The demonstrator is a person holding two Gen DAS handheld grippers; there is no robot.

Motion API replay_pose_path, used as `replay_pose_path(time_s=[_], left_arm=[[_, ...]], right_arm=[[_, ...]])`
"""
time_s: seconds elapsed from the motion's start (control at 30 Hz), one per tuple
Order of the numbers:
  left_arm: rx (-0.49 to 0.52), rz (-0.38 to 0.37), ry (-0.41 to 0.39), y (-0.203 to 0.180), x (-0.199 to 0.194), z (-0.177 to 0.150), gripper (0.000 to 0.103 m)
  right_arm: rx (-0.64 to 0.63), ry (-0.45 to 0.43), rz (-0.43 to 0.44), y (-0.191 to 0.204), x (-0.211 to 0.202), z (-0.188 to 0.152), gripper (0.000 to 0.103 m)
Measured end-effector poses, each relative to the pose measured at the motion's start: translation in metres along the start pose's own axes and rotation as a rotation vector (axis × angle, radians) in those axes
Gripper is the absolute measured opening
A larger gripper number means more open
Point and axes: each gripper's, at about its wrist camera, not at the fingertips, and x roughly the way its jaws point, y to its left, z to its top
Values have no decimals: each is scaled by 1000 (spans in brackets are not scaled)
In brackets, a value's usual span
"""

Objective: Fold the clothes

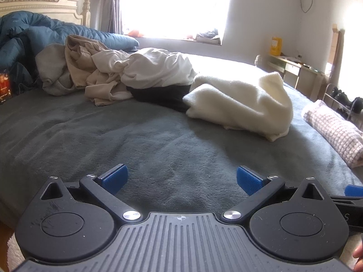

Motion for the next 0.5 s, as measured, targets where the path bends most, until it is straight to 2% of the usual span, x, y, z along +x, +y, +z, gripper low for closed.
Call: replay_pose_path(time_s=[0.5], left_arm=[[2, 6, 3, -4, 1, 0, 103]], right_arm=[[-9, -3, -2, 5, -1, 2, 103]])
